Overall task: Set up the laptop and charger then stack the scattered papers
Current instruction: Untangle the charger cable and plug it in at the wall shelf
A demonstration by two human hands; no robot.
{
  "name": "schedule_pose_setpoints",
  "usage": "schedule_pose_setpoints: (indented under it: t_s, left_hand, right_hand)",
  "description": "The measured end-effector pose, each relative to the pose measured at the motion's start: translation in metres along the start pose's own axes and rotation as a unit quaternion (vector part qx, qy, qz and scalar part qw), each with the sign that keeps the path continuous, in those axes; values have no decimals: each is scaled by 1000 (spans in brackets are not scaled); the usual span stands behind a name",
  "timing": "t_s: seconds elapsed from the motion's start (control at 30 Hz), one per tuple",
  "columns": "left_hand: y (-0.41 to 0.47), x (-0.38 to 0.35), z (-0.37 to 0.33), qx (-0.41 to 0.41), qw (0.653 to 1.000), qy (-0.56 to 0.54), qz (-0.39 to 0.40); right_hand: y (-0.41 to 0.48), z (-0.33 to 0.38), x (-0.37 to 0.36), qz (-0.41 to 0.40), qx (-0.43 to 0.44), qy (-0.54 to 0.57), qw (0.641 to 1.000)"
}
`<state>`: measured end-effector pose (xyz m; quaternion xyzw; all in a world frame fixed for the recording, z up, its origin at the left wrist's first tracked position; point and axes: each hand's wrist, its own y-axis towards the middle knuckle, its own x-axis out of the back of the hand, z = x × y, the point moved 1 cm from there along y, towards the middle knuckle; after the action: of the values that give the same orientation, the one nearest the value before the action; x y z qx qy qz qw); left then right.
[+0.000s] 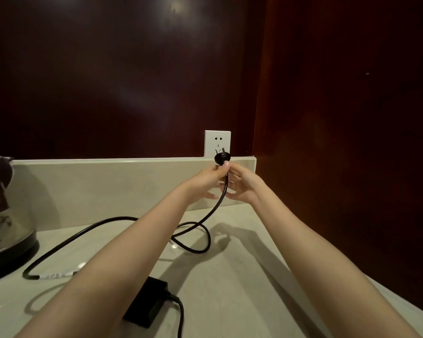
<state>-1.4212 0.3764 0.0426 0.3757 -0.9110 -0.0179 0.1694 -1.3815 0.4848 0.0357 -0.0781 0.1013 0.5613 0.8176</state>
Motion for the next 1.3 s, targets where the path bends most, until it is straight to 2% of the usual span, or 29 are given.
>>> schedule_pose_setpoints:
  t_s: [0.17, 0.37, 0.6, 1.03, 1.3]
  left_hand:
    - [3, -7, 12, 74, 996, 30, 41]
    - [15, 9, 23, 24, 996, 81, -11]
    - [21, 38, 29, 46, 995, 83, -40]
    - [35, 37, 26, 24, 997, 67, -27]
    - [37, 41, 19, 14, 999, 41, -33]
  right_hand:
    - [33, 7, 8, -47, -2, -53, 997]
    - [69, 25, 8, -104, 21, -108, 988]
    - [96, 31, 4, -177, 49, -167, 969]
    - [107, 46, 12, -199, 55, -194, 959]
    - [108, 63, 5, -199, 70, -254, 944]
